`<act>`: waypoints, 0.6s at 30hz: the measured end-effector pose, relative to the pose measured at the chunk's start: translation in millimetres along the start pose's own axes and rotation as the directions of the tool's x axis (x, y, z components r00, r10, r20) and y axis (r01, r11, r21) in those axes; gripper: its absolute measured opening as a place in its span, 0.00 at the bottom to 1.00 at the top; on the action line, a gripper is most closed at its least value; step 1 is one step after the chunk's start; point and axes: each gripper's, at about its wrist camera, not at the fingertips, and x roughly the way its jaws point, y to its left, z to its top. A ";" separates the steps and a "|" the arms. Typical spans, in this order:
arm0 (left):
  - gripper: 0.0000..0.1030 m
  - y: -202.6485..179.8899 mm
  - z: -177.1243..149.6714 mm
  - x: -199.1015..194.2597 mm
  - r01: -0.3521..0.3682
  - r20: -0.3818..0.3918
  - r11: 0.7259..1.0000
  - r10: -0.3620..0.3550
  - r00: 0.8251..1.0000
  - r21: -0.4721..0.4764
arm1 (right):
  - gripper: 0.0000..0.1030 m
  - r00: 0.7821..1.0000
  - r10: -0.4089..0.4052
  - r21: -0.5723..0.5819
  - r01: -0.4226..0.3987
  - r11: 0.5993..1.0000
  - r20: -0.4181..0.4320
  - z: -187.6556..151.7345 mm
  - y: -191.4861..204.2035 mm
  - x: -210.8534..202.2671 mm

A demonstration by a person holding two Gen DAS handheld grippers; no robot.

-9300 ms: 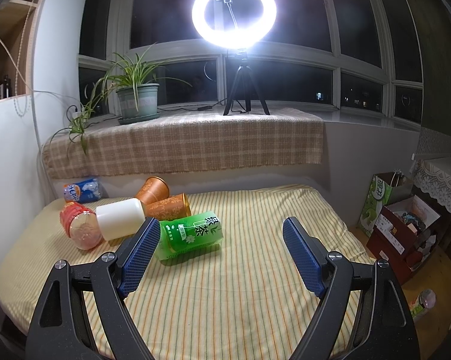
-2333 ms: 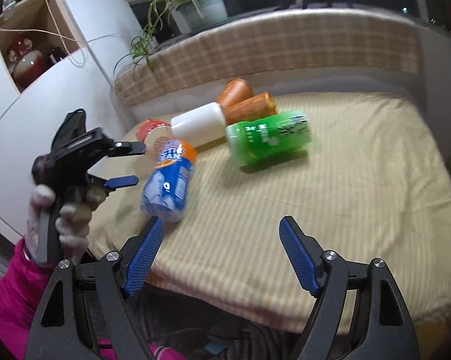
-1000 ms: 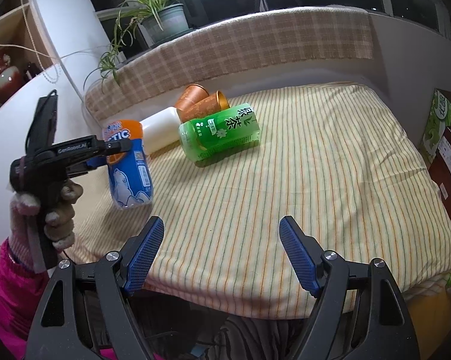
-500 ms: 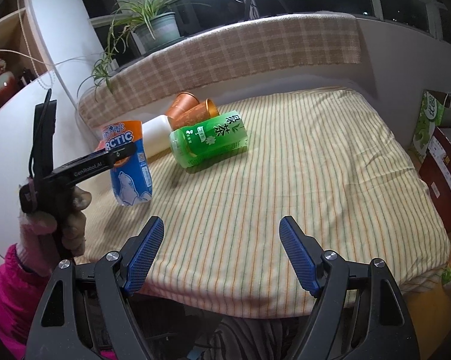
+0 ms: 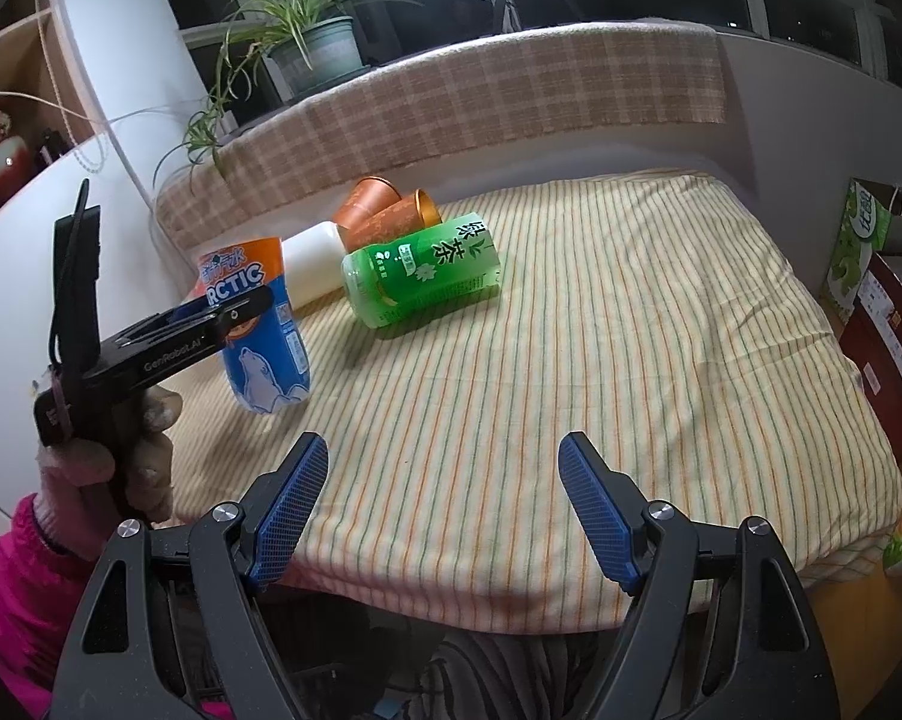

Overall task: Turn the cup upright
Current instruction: 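Hold the bottle upright with the left gripper and set it down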

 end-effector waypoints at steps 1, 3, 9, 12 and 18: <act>0.57 0.8 -0.9 -1.6 0.004 0.000 1.000 -0.004 1.000 0.000 | 0.77 1.000 0.001 -0.002 -0.001 1.000 0.000 0.0 0.3 0.2; 0.57 2.0 -3.2 -5.1 0.012 0.002 1.000 -0.012 1.000 0.005 | 0.77 1.000 0.002 -0.002 -0.002 1.000 -0.004 0.2 1.0 1.3; 0.57 2.4 -10.7 -15.5 0.028 0.002 0.999 -0.029 1.000 0.023 | 0.77 1.000 0.007 -0.004 -0.007 1.000 -0.007 0.0 3.0 3.2; 0.58 3.6 -14.2 -20.0 0.036 0.001 0.999 -0.036 0.999 0.027 | 0.77 1.000 0.011 -0.004 -0.011 1.000 -0.007 -0.5 4.2 2.7; 0.59 2.2 -19.8 -25.9 0.045 0.000 0.998 -0.045 0.999 0.041 | 0.77 1.000 0.015 -0.012 -0.015 1.000 -0.006 -2.2 8.9 1.5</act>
